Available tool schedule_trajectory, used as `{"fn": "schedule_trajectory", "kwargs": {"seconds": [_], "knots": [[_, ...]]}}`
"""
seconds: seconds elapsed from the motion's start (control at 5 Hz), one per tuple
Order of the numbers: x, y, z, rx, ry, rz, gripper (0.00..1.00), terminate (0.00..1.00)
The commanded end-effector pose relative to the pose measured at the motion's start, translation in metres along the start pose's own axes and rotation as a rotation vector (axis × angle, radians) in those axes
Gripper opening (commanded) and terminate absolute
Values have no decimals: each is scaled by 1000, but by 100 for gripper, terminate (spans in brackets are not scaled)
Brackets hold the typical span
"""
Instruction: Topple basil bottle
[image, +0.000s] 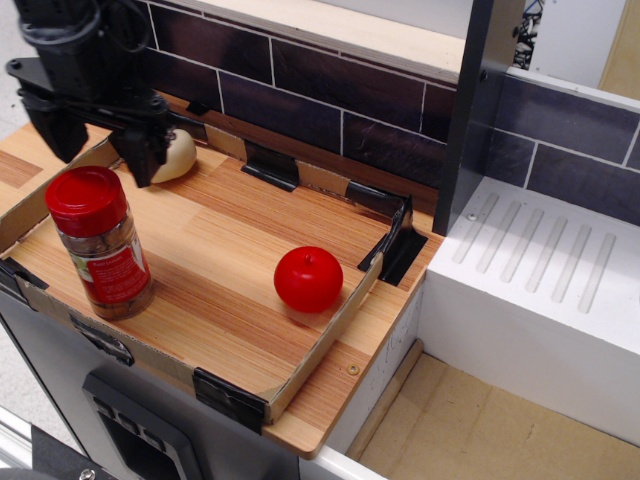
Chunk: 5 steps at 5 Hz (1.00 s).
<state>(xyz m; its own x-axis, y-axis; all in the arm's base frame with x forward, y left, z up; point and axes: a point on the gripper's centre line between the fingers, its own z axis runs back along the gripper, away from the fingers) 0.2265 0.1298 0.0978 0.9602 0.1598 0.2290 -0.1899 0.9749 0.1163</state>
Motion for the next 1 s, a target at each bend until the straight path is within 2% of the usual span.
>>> {"fn": "schedule_trajectory", "kwargs": {"seconds": [0.0,0.4,0.8], "knots": [[-10,7,9,4,-42,-19,100,0],[-21,10,4,54,36,-90,100,0],[-29,13,-2,91,84,-77,100,0]]}}
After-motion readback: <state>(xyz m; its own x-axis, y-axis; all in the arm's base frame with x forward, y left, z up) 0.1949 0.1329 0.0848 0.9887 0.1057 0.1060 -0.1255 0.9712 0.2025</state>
